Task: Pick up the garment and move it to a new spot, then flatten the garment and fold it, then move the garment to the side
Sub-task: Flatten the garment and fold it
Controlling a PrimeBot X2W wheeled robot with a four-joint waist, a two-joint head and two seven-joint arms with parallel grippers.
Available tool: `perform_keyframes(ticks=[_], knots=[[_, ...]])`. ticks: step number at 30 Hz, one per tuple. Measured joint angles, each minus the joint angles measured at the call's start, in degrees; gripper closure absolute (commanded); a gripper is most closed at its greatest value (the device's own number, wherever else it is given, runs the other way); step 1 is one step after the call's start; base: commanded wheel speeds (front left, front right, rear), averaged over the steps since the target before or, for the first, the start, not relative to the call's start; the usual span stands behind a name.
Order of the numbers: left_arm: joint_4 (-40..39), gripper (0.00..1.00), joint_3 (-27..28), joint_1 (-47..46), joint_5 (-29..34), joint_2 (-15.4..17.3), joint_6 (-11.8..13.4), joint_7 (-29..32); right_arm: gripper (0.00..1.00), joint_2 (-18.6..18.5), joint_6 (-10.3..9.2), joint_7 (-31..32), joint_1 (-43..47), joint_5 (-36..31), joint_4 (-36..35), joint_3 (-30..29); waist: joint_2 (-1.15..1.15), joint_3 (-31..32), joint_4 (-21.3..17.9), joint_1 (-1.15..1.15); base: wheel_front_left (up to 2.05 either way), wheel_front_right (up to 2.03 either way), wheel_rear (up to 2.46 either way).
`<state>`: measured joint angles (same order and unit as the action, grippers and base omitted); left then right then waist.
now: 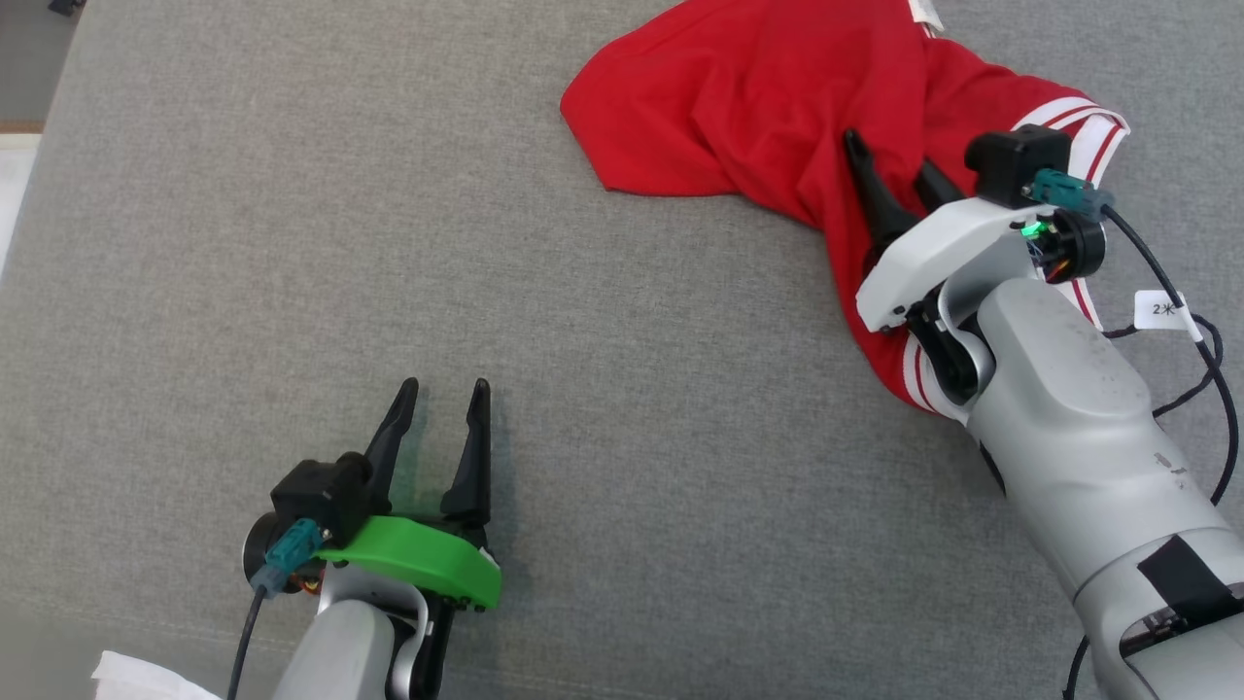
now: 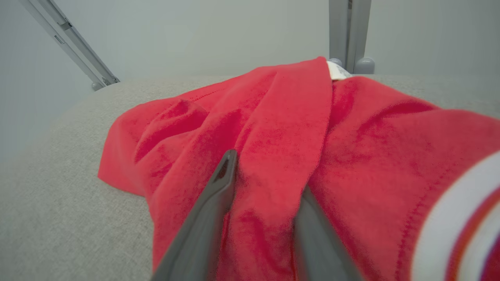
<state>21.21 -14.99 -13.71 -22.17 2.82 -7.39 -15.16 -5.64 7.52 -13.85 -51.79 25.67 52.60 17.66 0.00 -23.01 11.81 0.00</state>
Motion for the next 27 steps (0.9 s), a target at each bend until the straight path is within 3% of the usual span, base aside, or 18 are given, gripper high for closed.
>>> perform_keyframes(ticks=[7,12,14,16,17,20,23,27], knots=[[0.3,0.00,0.1,0.2,0.0,0.0,0.0,0.0,1.00,-0.1,0.00,-1.1,-1.0,-5.5,-5.4,6.9,0.00,1.9,-0.1,0.00,0.00,0.00,0.00],[1.0,0.00,0.6,1.7,0.0,0.0,0.0,0.0,1.00,1.3,0.00,-1.2,1.2,-11.4,-10.0,19.2,0.00,4.4,-0.1,0.00,0.00,0.00,0.00],[1.4,0.00,0.8,2.1,0.0,0.0,0.0,0.0,0.86,1.7,0.00,-1.2,3.3,-12.3,-9.7,25.3,0.00,5.5,-0.2,0.00,0.00,0.00,0.00],[1.7,0.00,1.0,2.6,0.0,0.0,0.0,0.0,0.59,2.1,0.00,-1.1,5.8,-11.9,-8.6,31.8,0.00,6.6,-0.2,0.00,0.00,0.00,0.00],[1.9,0.00,1.1,2.8,0.0,0.0,0.0,0.0,0.00,2.2,0.00,-1.1,6.6,-11.3,-8.3,34.2,0.00,7.1,-0.2,0.00,0.00,0.00,0.00],[2.2,0.00,1.4,3.3,0.0,0.0,0.0,0.0,0.00,2.5,0.00,-1.1,8.9,-7.9,-7.9,41.0,0.00,8.6,-0.4,0.00,0.00,0.00,0.00],[2.5,0.00,2.2,4.2,0.0,0.0,0.0,0.0,0.00,2.6,0.00,-1.1,9.5,-4.3,-8.4,44.3,0.00,10.0,-0.9,0.00,0.00,0.00,0.00],[2.6,0.00,2.9,5.2,0.6,0.0,0.0,0.0,0.00,1.8,0.01,-1.1,9.6,-1.8,-10.1,43.4,0.00,11.2,-2.2,0.00,0.00,0.00,0.00]])
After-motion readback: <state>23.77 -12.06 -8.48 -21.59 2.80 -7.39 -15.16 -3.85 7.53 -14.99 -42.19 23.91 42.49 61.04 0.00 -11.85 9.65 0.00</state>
